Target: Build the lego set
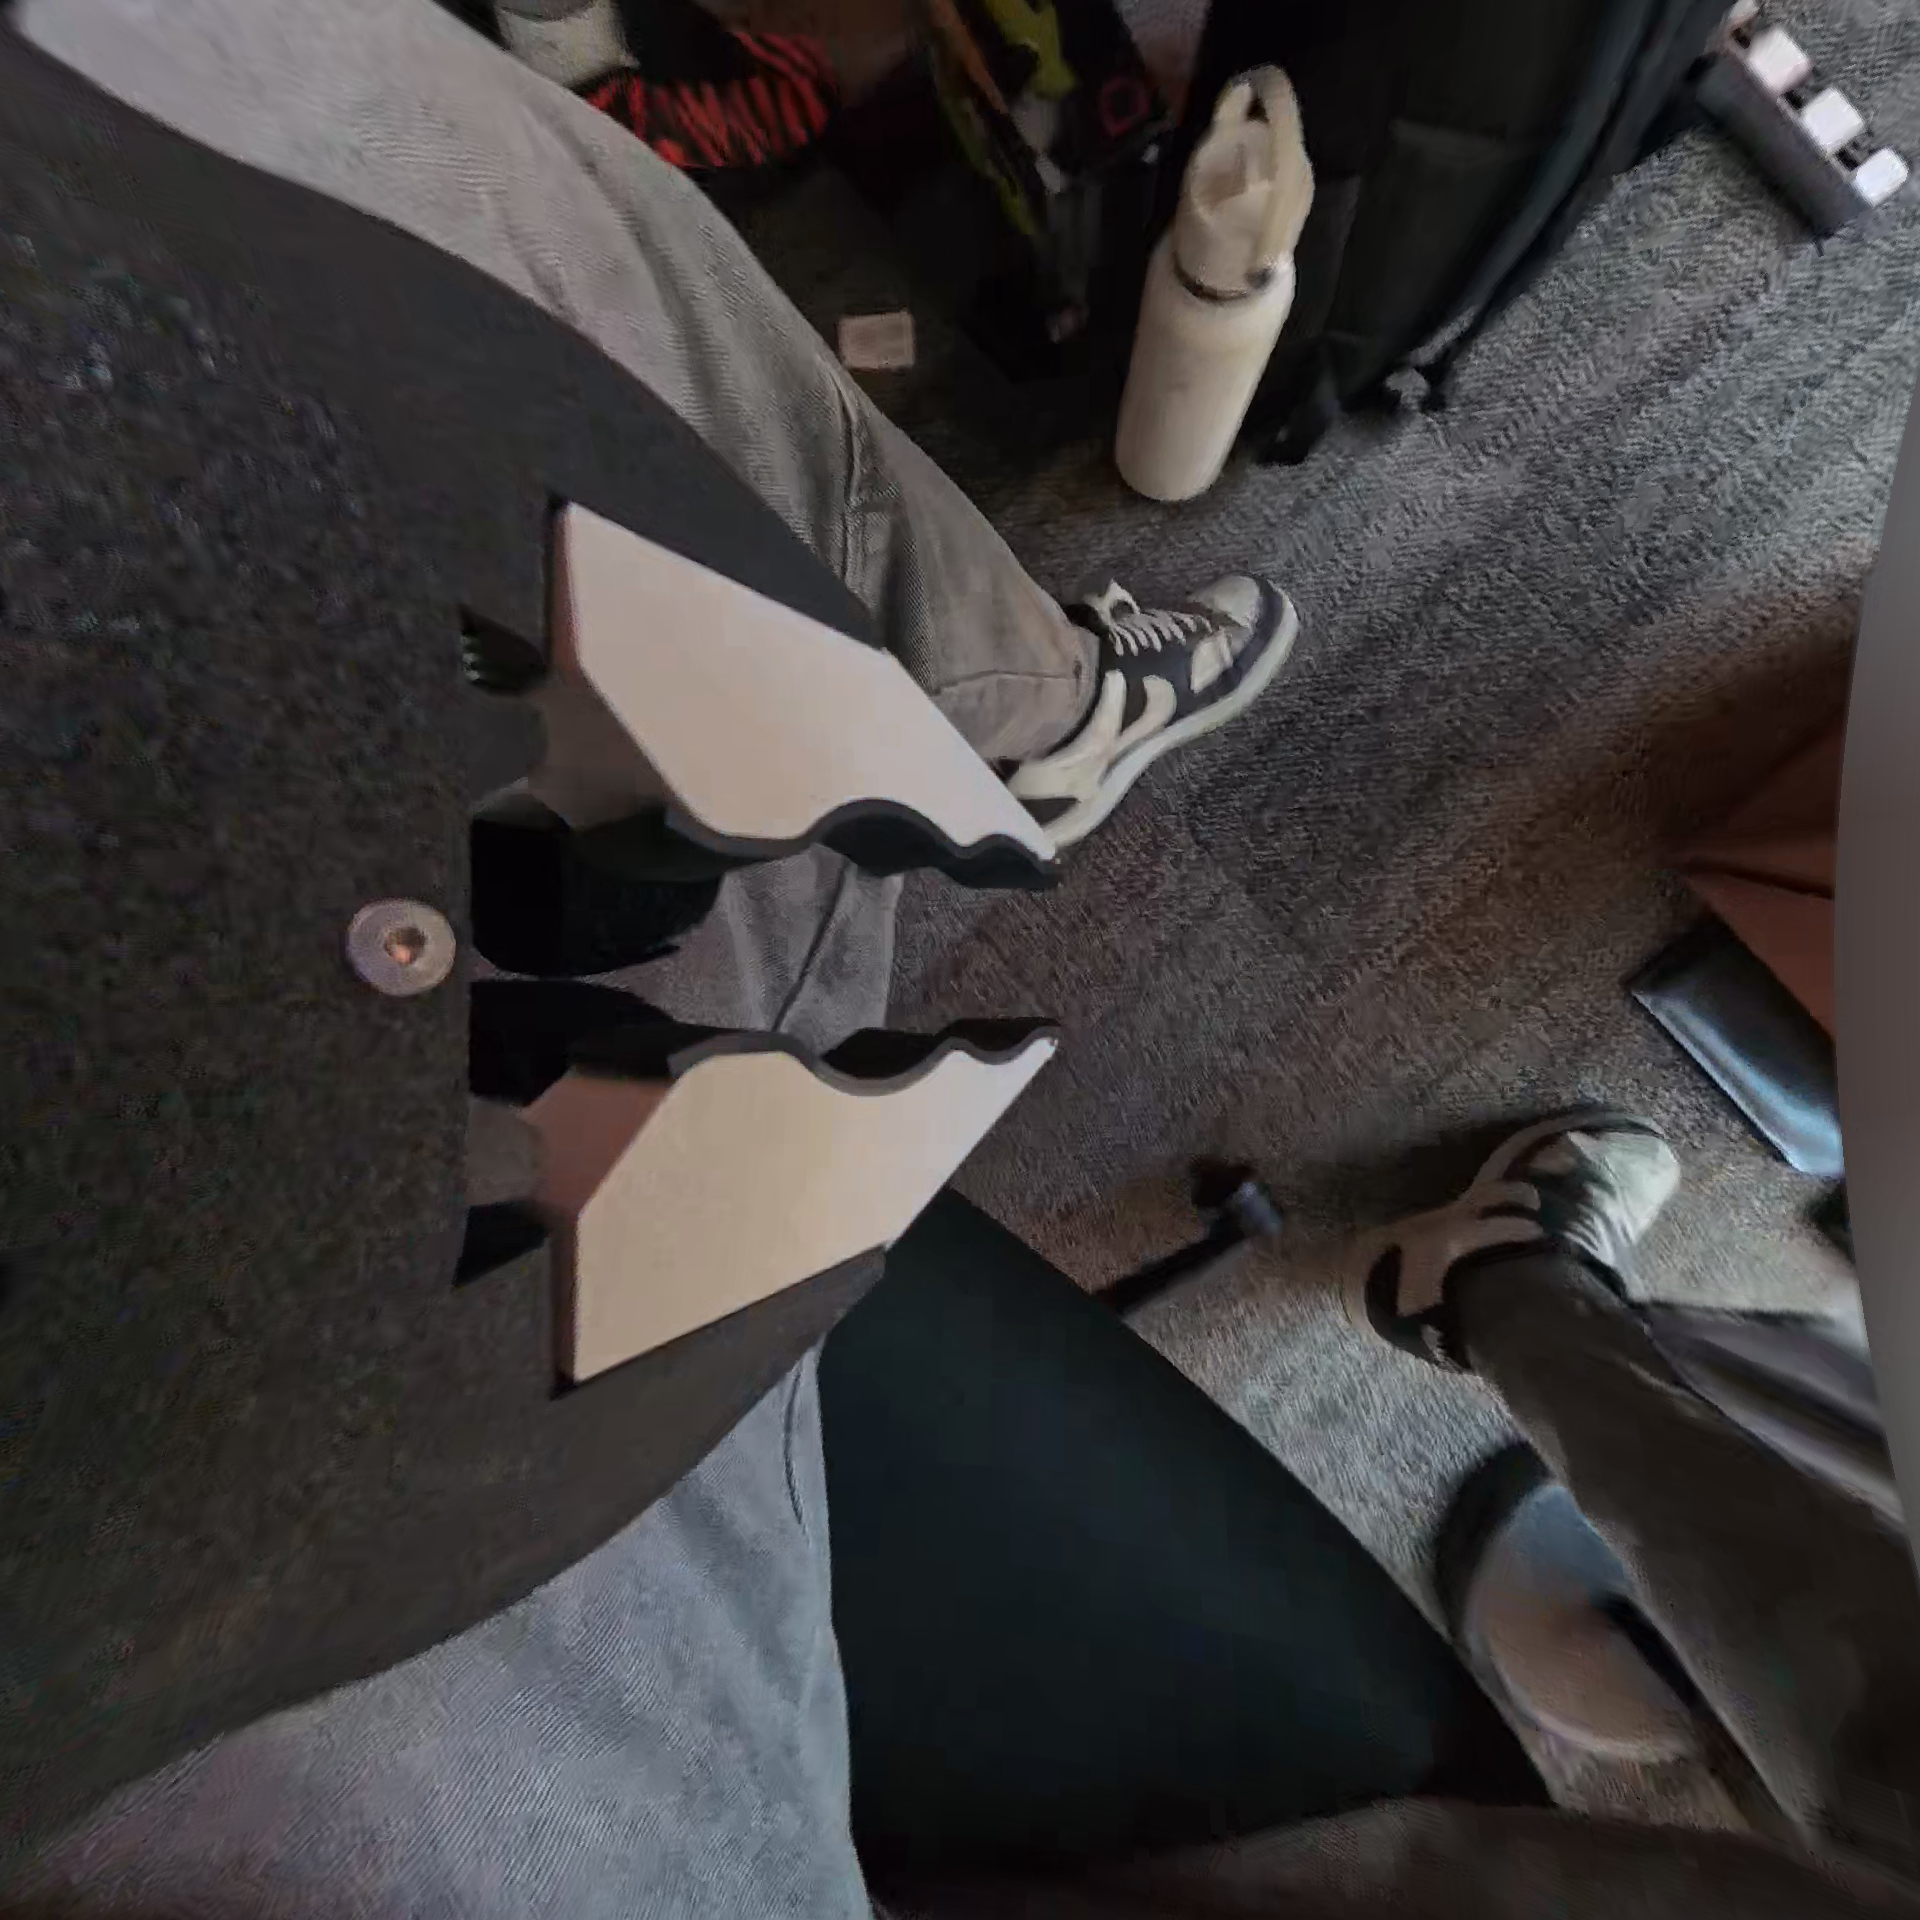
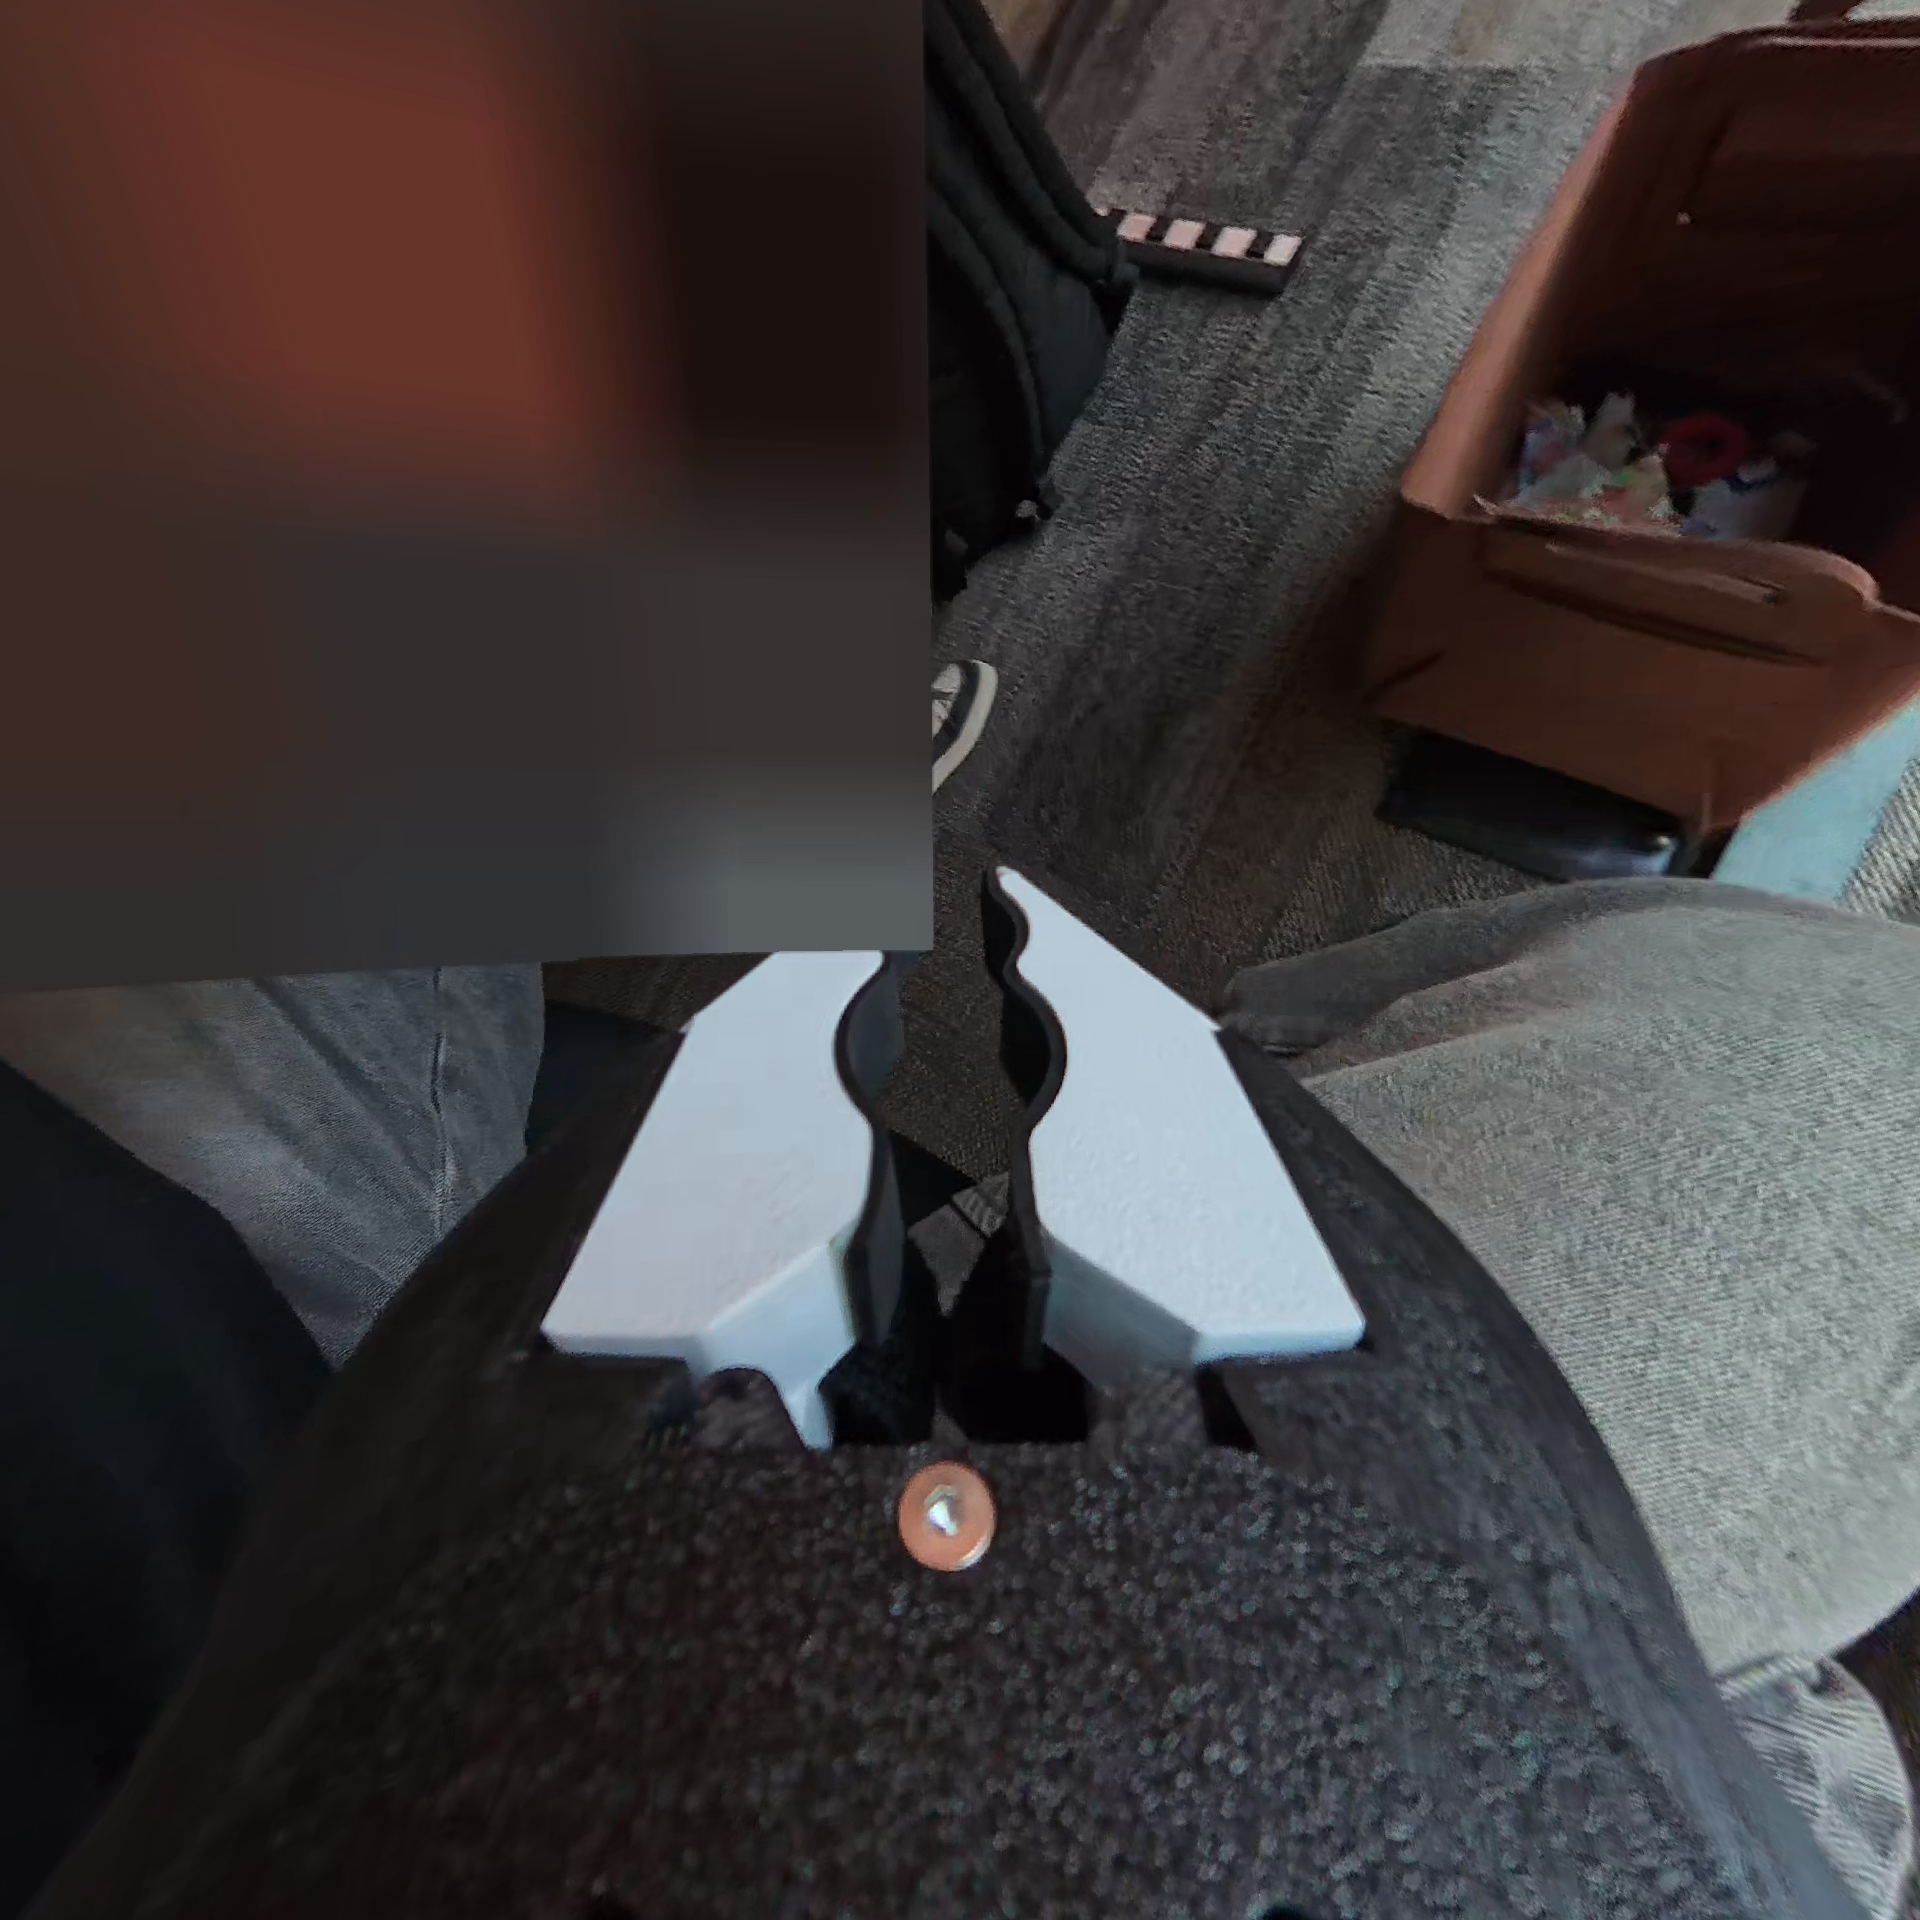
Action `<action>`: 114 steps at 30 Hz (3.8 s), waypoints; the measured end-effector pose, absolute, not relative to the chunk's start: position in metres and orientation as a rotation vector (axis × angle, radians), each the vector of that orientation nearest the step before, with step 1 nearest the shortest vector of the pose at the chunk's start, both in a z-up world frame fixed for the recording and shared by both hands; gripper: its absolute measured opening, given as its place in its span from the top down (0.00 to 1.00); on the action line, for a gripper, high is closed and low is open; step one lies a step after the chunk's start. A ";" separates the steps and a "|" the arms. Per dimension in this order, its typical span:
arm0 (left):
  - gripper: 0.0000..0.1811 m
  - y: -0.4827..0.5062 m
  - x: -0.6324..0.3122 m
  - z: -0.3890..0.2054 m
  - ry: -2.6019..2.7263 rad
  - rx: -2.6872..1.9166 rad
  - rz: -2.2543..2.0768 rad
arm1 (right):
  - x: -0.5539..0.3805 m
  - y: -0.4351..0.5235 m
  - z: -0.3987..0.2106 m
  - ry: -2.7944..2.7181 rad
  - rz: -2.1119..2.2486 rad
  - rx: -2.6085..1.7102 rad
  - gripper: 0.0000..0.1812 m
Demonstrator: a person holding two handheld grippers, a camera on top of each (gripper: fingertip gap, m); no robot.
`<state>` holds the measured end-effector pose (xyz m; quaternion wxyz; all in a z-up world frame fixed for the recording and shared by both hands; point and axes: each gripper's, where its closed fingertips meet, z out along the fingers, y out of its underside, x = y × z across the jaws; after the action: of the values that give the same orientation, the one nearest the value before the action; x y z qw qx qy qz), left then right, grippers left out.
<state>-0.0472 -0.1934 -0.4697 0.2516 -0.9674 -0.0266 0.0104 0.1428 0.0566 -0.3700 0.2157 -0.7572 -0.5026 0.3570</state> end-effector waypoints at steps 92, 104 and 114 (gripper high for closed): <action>0.88 -0.862 0.728 -0.670 -2.872 -0.760 0.464 | 0.123 -0.610 -0.429 -3.151 0.842 -0.135 0.96; 0.76 -0.561 0.738 -0.820 -2.639 -0.209 -0.052 | 0.204 -0.678 -0.425 -3.241 0.822 0.365 0.96; 0.66 -0.355 0.697 -0.977 -2.891 -0.233 -0.140 | 0.255 -0.680 -0.425 -3.207 0.730 0.630 0.97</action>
<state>0.6966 -0.3552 -0.9769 0.1185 -0.0796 -0.9886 -0.0478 0.2546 -0.6798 -0.4254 -0.1034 0.1870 -0.9525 0.2169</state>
